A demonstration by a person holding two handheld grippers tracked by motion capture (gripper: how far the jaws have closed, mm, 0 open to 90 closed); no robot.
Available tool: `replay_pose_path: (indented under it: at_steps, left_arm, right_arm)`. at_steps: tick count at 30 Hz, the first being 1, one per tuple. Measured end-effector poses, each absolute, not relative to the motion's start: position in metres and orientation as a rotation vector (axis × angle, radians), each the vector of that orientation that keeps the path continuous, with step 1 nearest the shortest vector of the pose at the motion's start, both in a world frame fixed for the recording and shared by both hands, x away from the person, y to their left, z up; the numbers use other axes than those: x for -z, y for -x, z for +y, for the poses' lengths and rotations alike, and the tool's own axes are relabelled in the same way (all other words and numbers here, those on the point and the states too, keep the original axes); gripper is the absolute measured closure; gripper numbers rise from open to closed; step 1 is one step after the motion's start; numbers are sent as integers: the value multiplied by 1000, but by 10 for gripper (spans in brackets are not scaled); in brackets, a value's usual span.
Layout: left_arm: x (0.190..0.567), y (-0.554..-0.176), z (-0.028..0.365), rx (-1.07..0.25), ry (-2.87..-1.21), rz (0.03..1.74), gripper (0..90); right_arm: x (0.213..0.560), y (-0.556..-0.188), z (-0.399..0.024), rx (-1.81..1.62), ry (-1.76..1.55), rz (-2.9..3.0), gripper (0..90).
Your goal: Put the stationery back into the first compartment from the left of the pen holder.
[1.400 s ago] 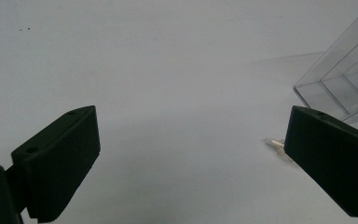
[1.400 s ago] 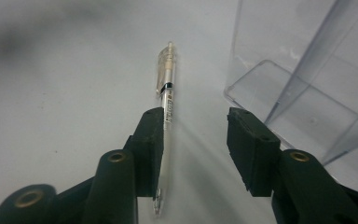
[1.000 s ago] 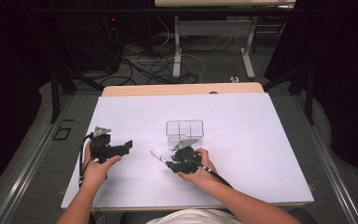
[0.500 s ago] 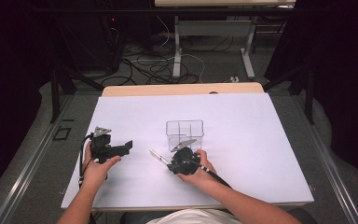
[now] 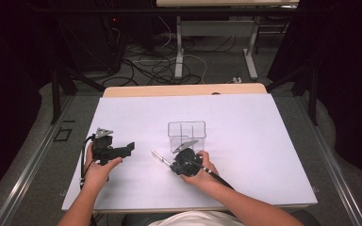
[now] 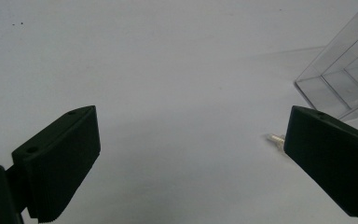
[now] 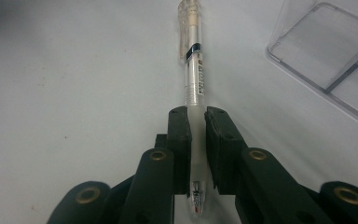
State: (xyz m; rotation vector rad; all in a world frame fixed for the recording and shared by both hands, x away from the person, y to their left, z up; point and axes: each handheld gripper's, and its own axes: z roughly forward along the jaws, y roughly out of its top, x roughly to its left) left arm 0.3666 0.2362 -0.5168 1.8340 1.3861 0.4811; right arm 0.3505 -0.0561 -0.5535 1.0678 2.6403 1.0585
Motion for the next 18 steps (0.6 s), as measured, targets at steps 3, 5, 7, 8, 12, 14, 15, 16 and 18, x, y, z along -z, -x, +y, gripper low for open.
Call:
replay_pose_path:
  at_steps: [3,5,7,8,12,14,15,16,18]
  left_arm:
    - [517,-367,236,-481,-1834,1386,37]
    - [517,-367,236,-482,-1833,1387,37]
    - [517,-367,236,-482,-1834,1387,37]
    - [517,-366,236,-482,-1834,1387,37]
    - [516,-366,236,-484,-1829,1388,37]
    - [516,-366,237,-486,-1832,1387,37]
    - [516,-366,237,-489,-1827,1386,37]
    - [516,-366,237,-483,-1836,1389,37]
    - [516,-366,237,-491,-1823,1389,37]
  right_arm:
    - [553,-350,-55,-1054,-1061,2643,804]
    - [553,-349,-54,-1034,-1048,2638,805]
    - [552,-349,-54,-1030,-1008,2644,806]
    - [552,-349,-54,-1030,-1008,2644,806]
    - [551,-348,-53,-1015,-965,2639,807]
    - [548,-345,-52,-991,-911,2628,808]
    - [548,-345,-52,-991,-911,2628,808]
    - [547,-345,-52,-984,-880,2629,807]
    - [544,-343,-52,-974,-826,2622,808]
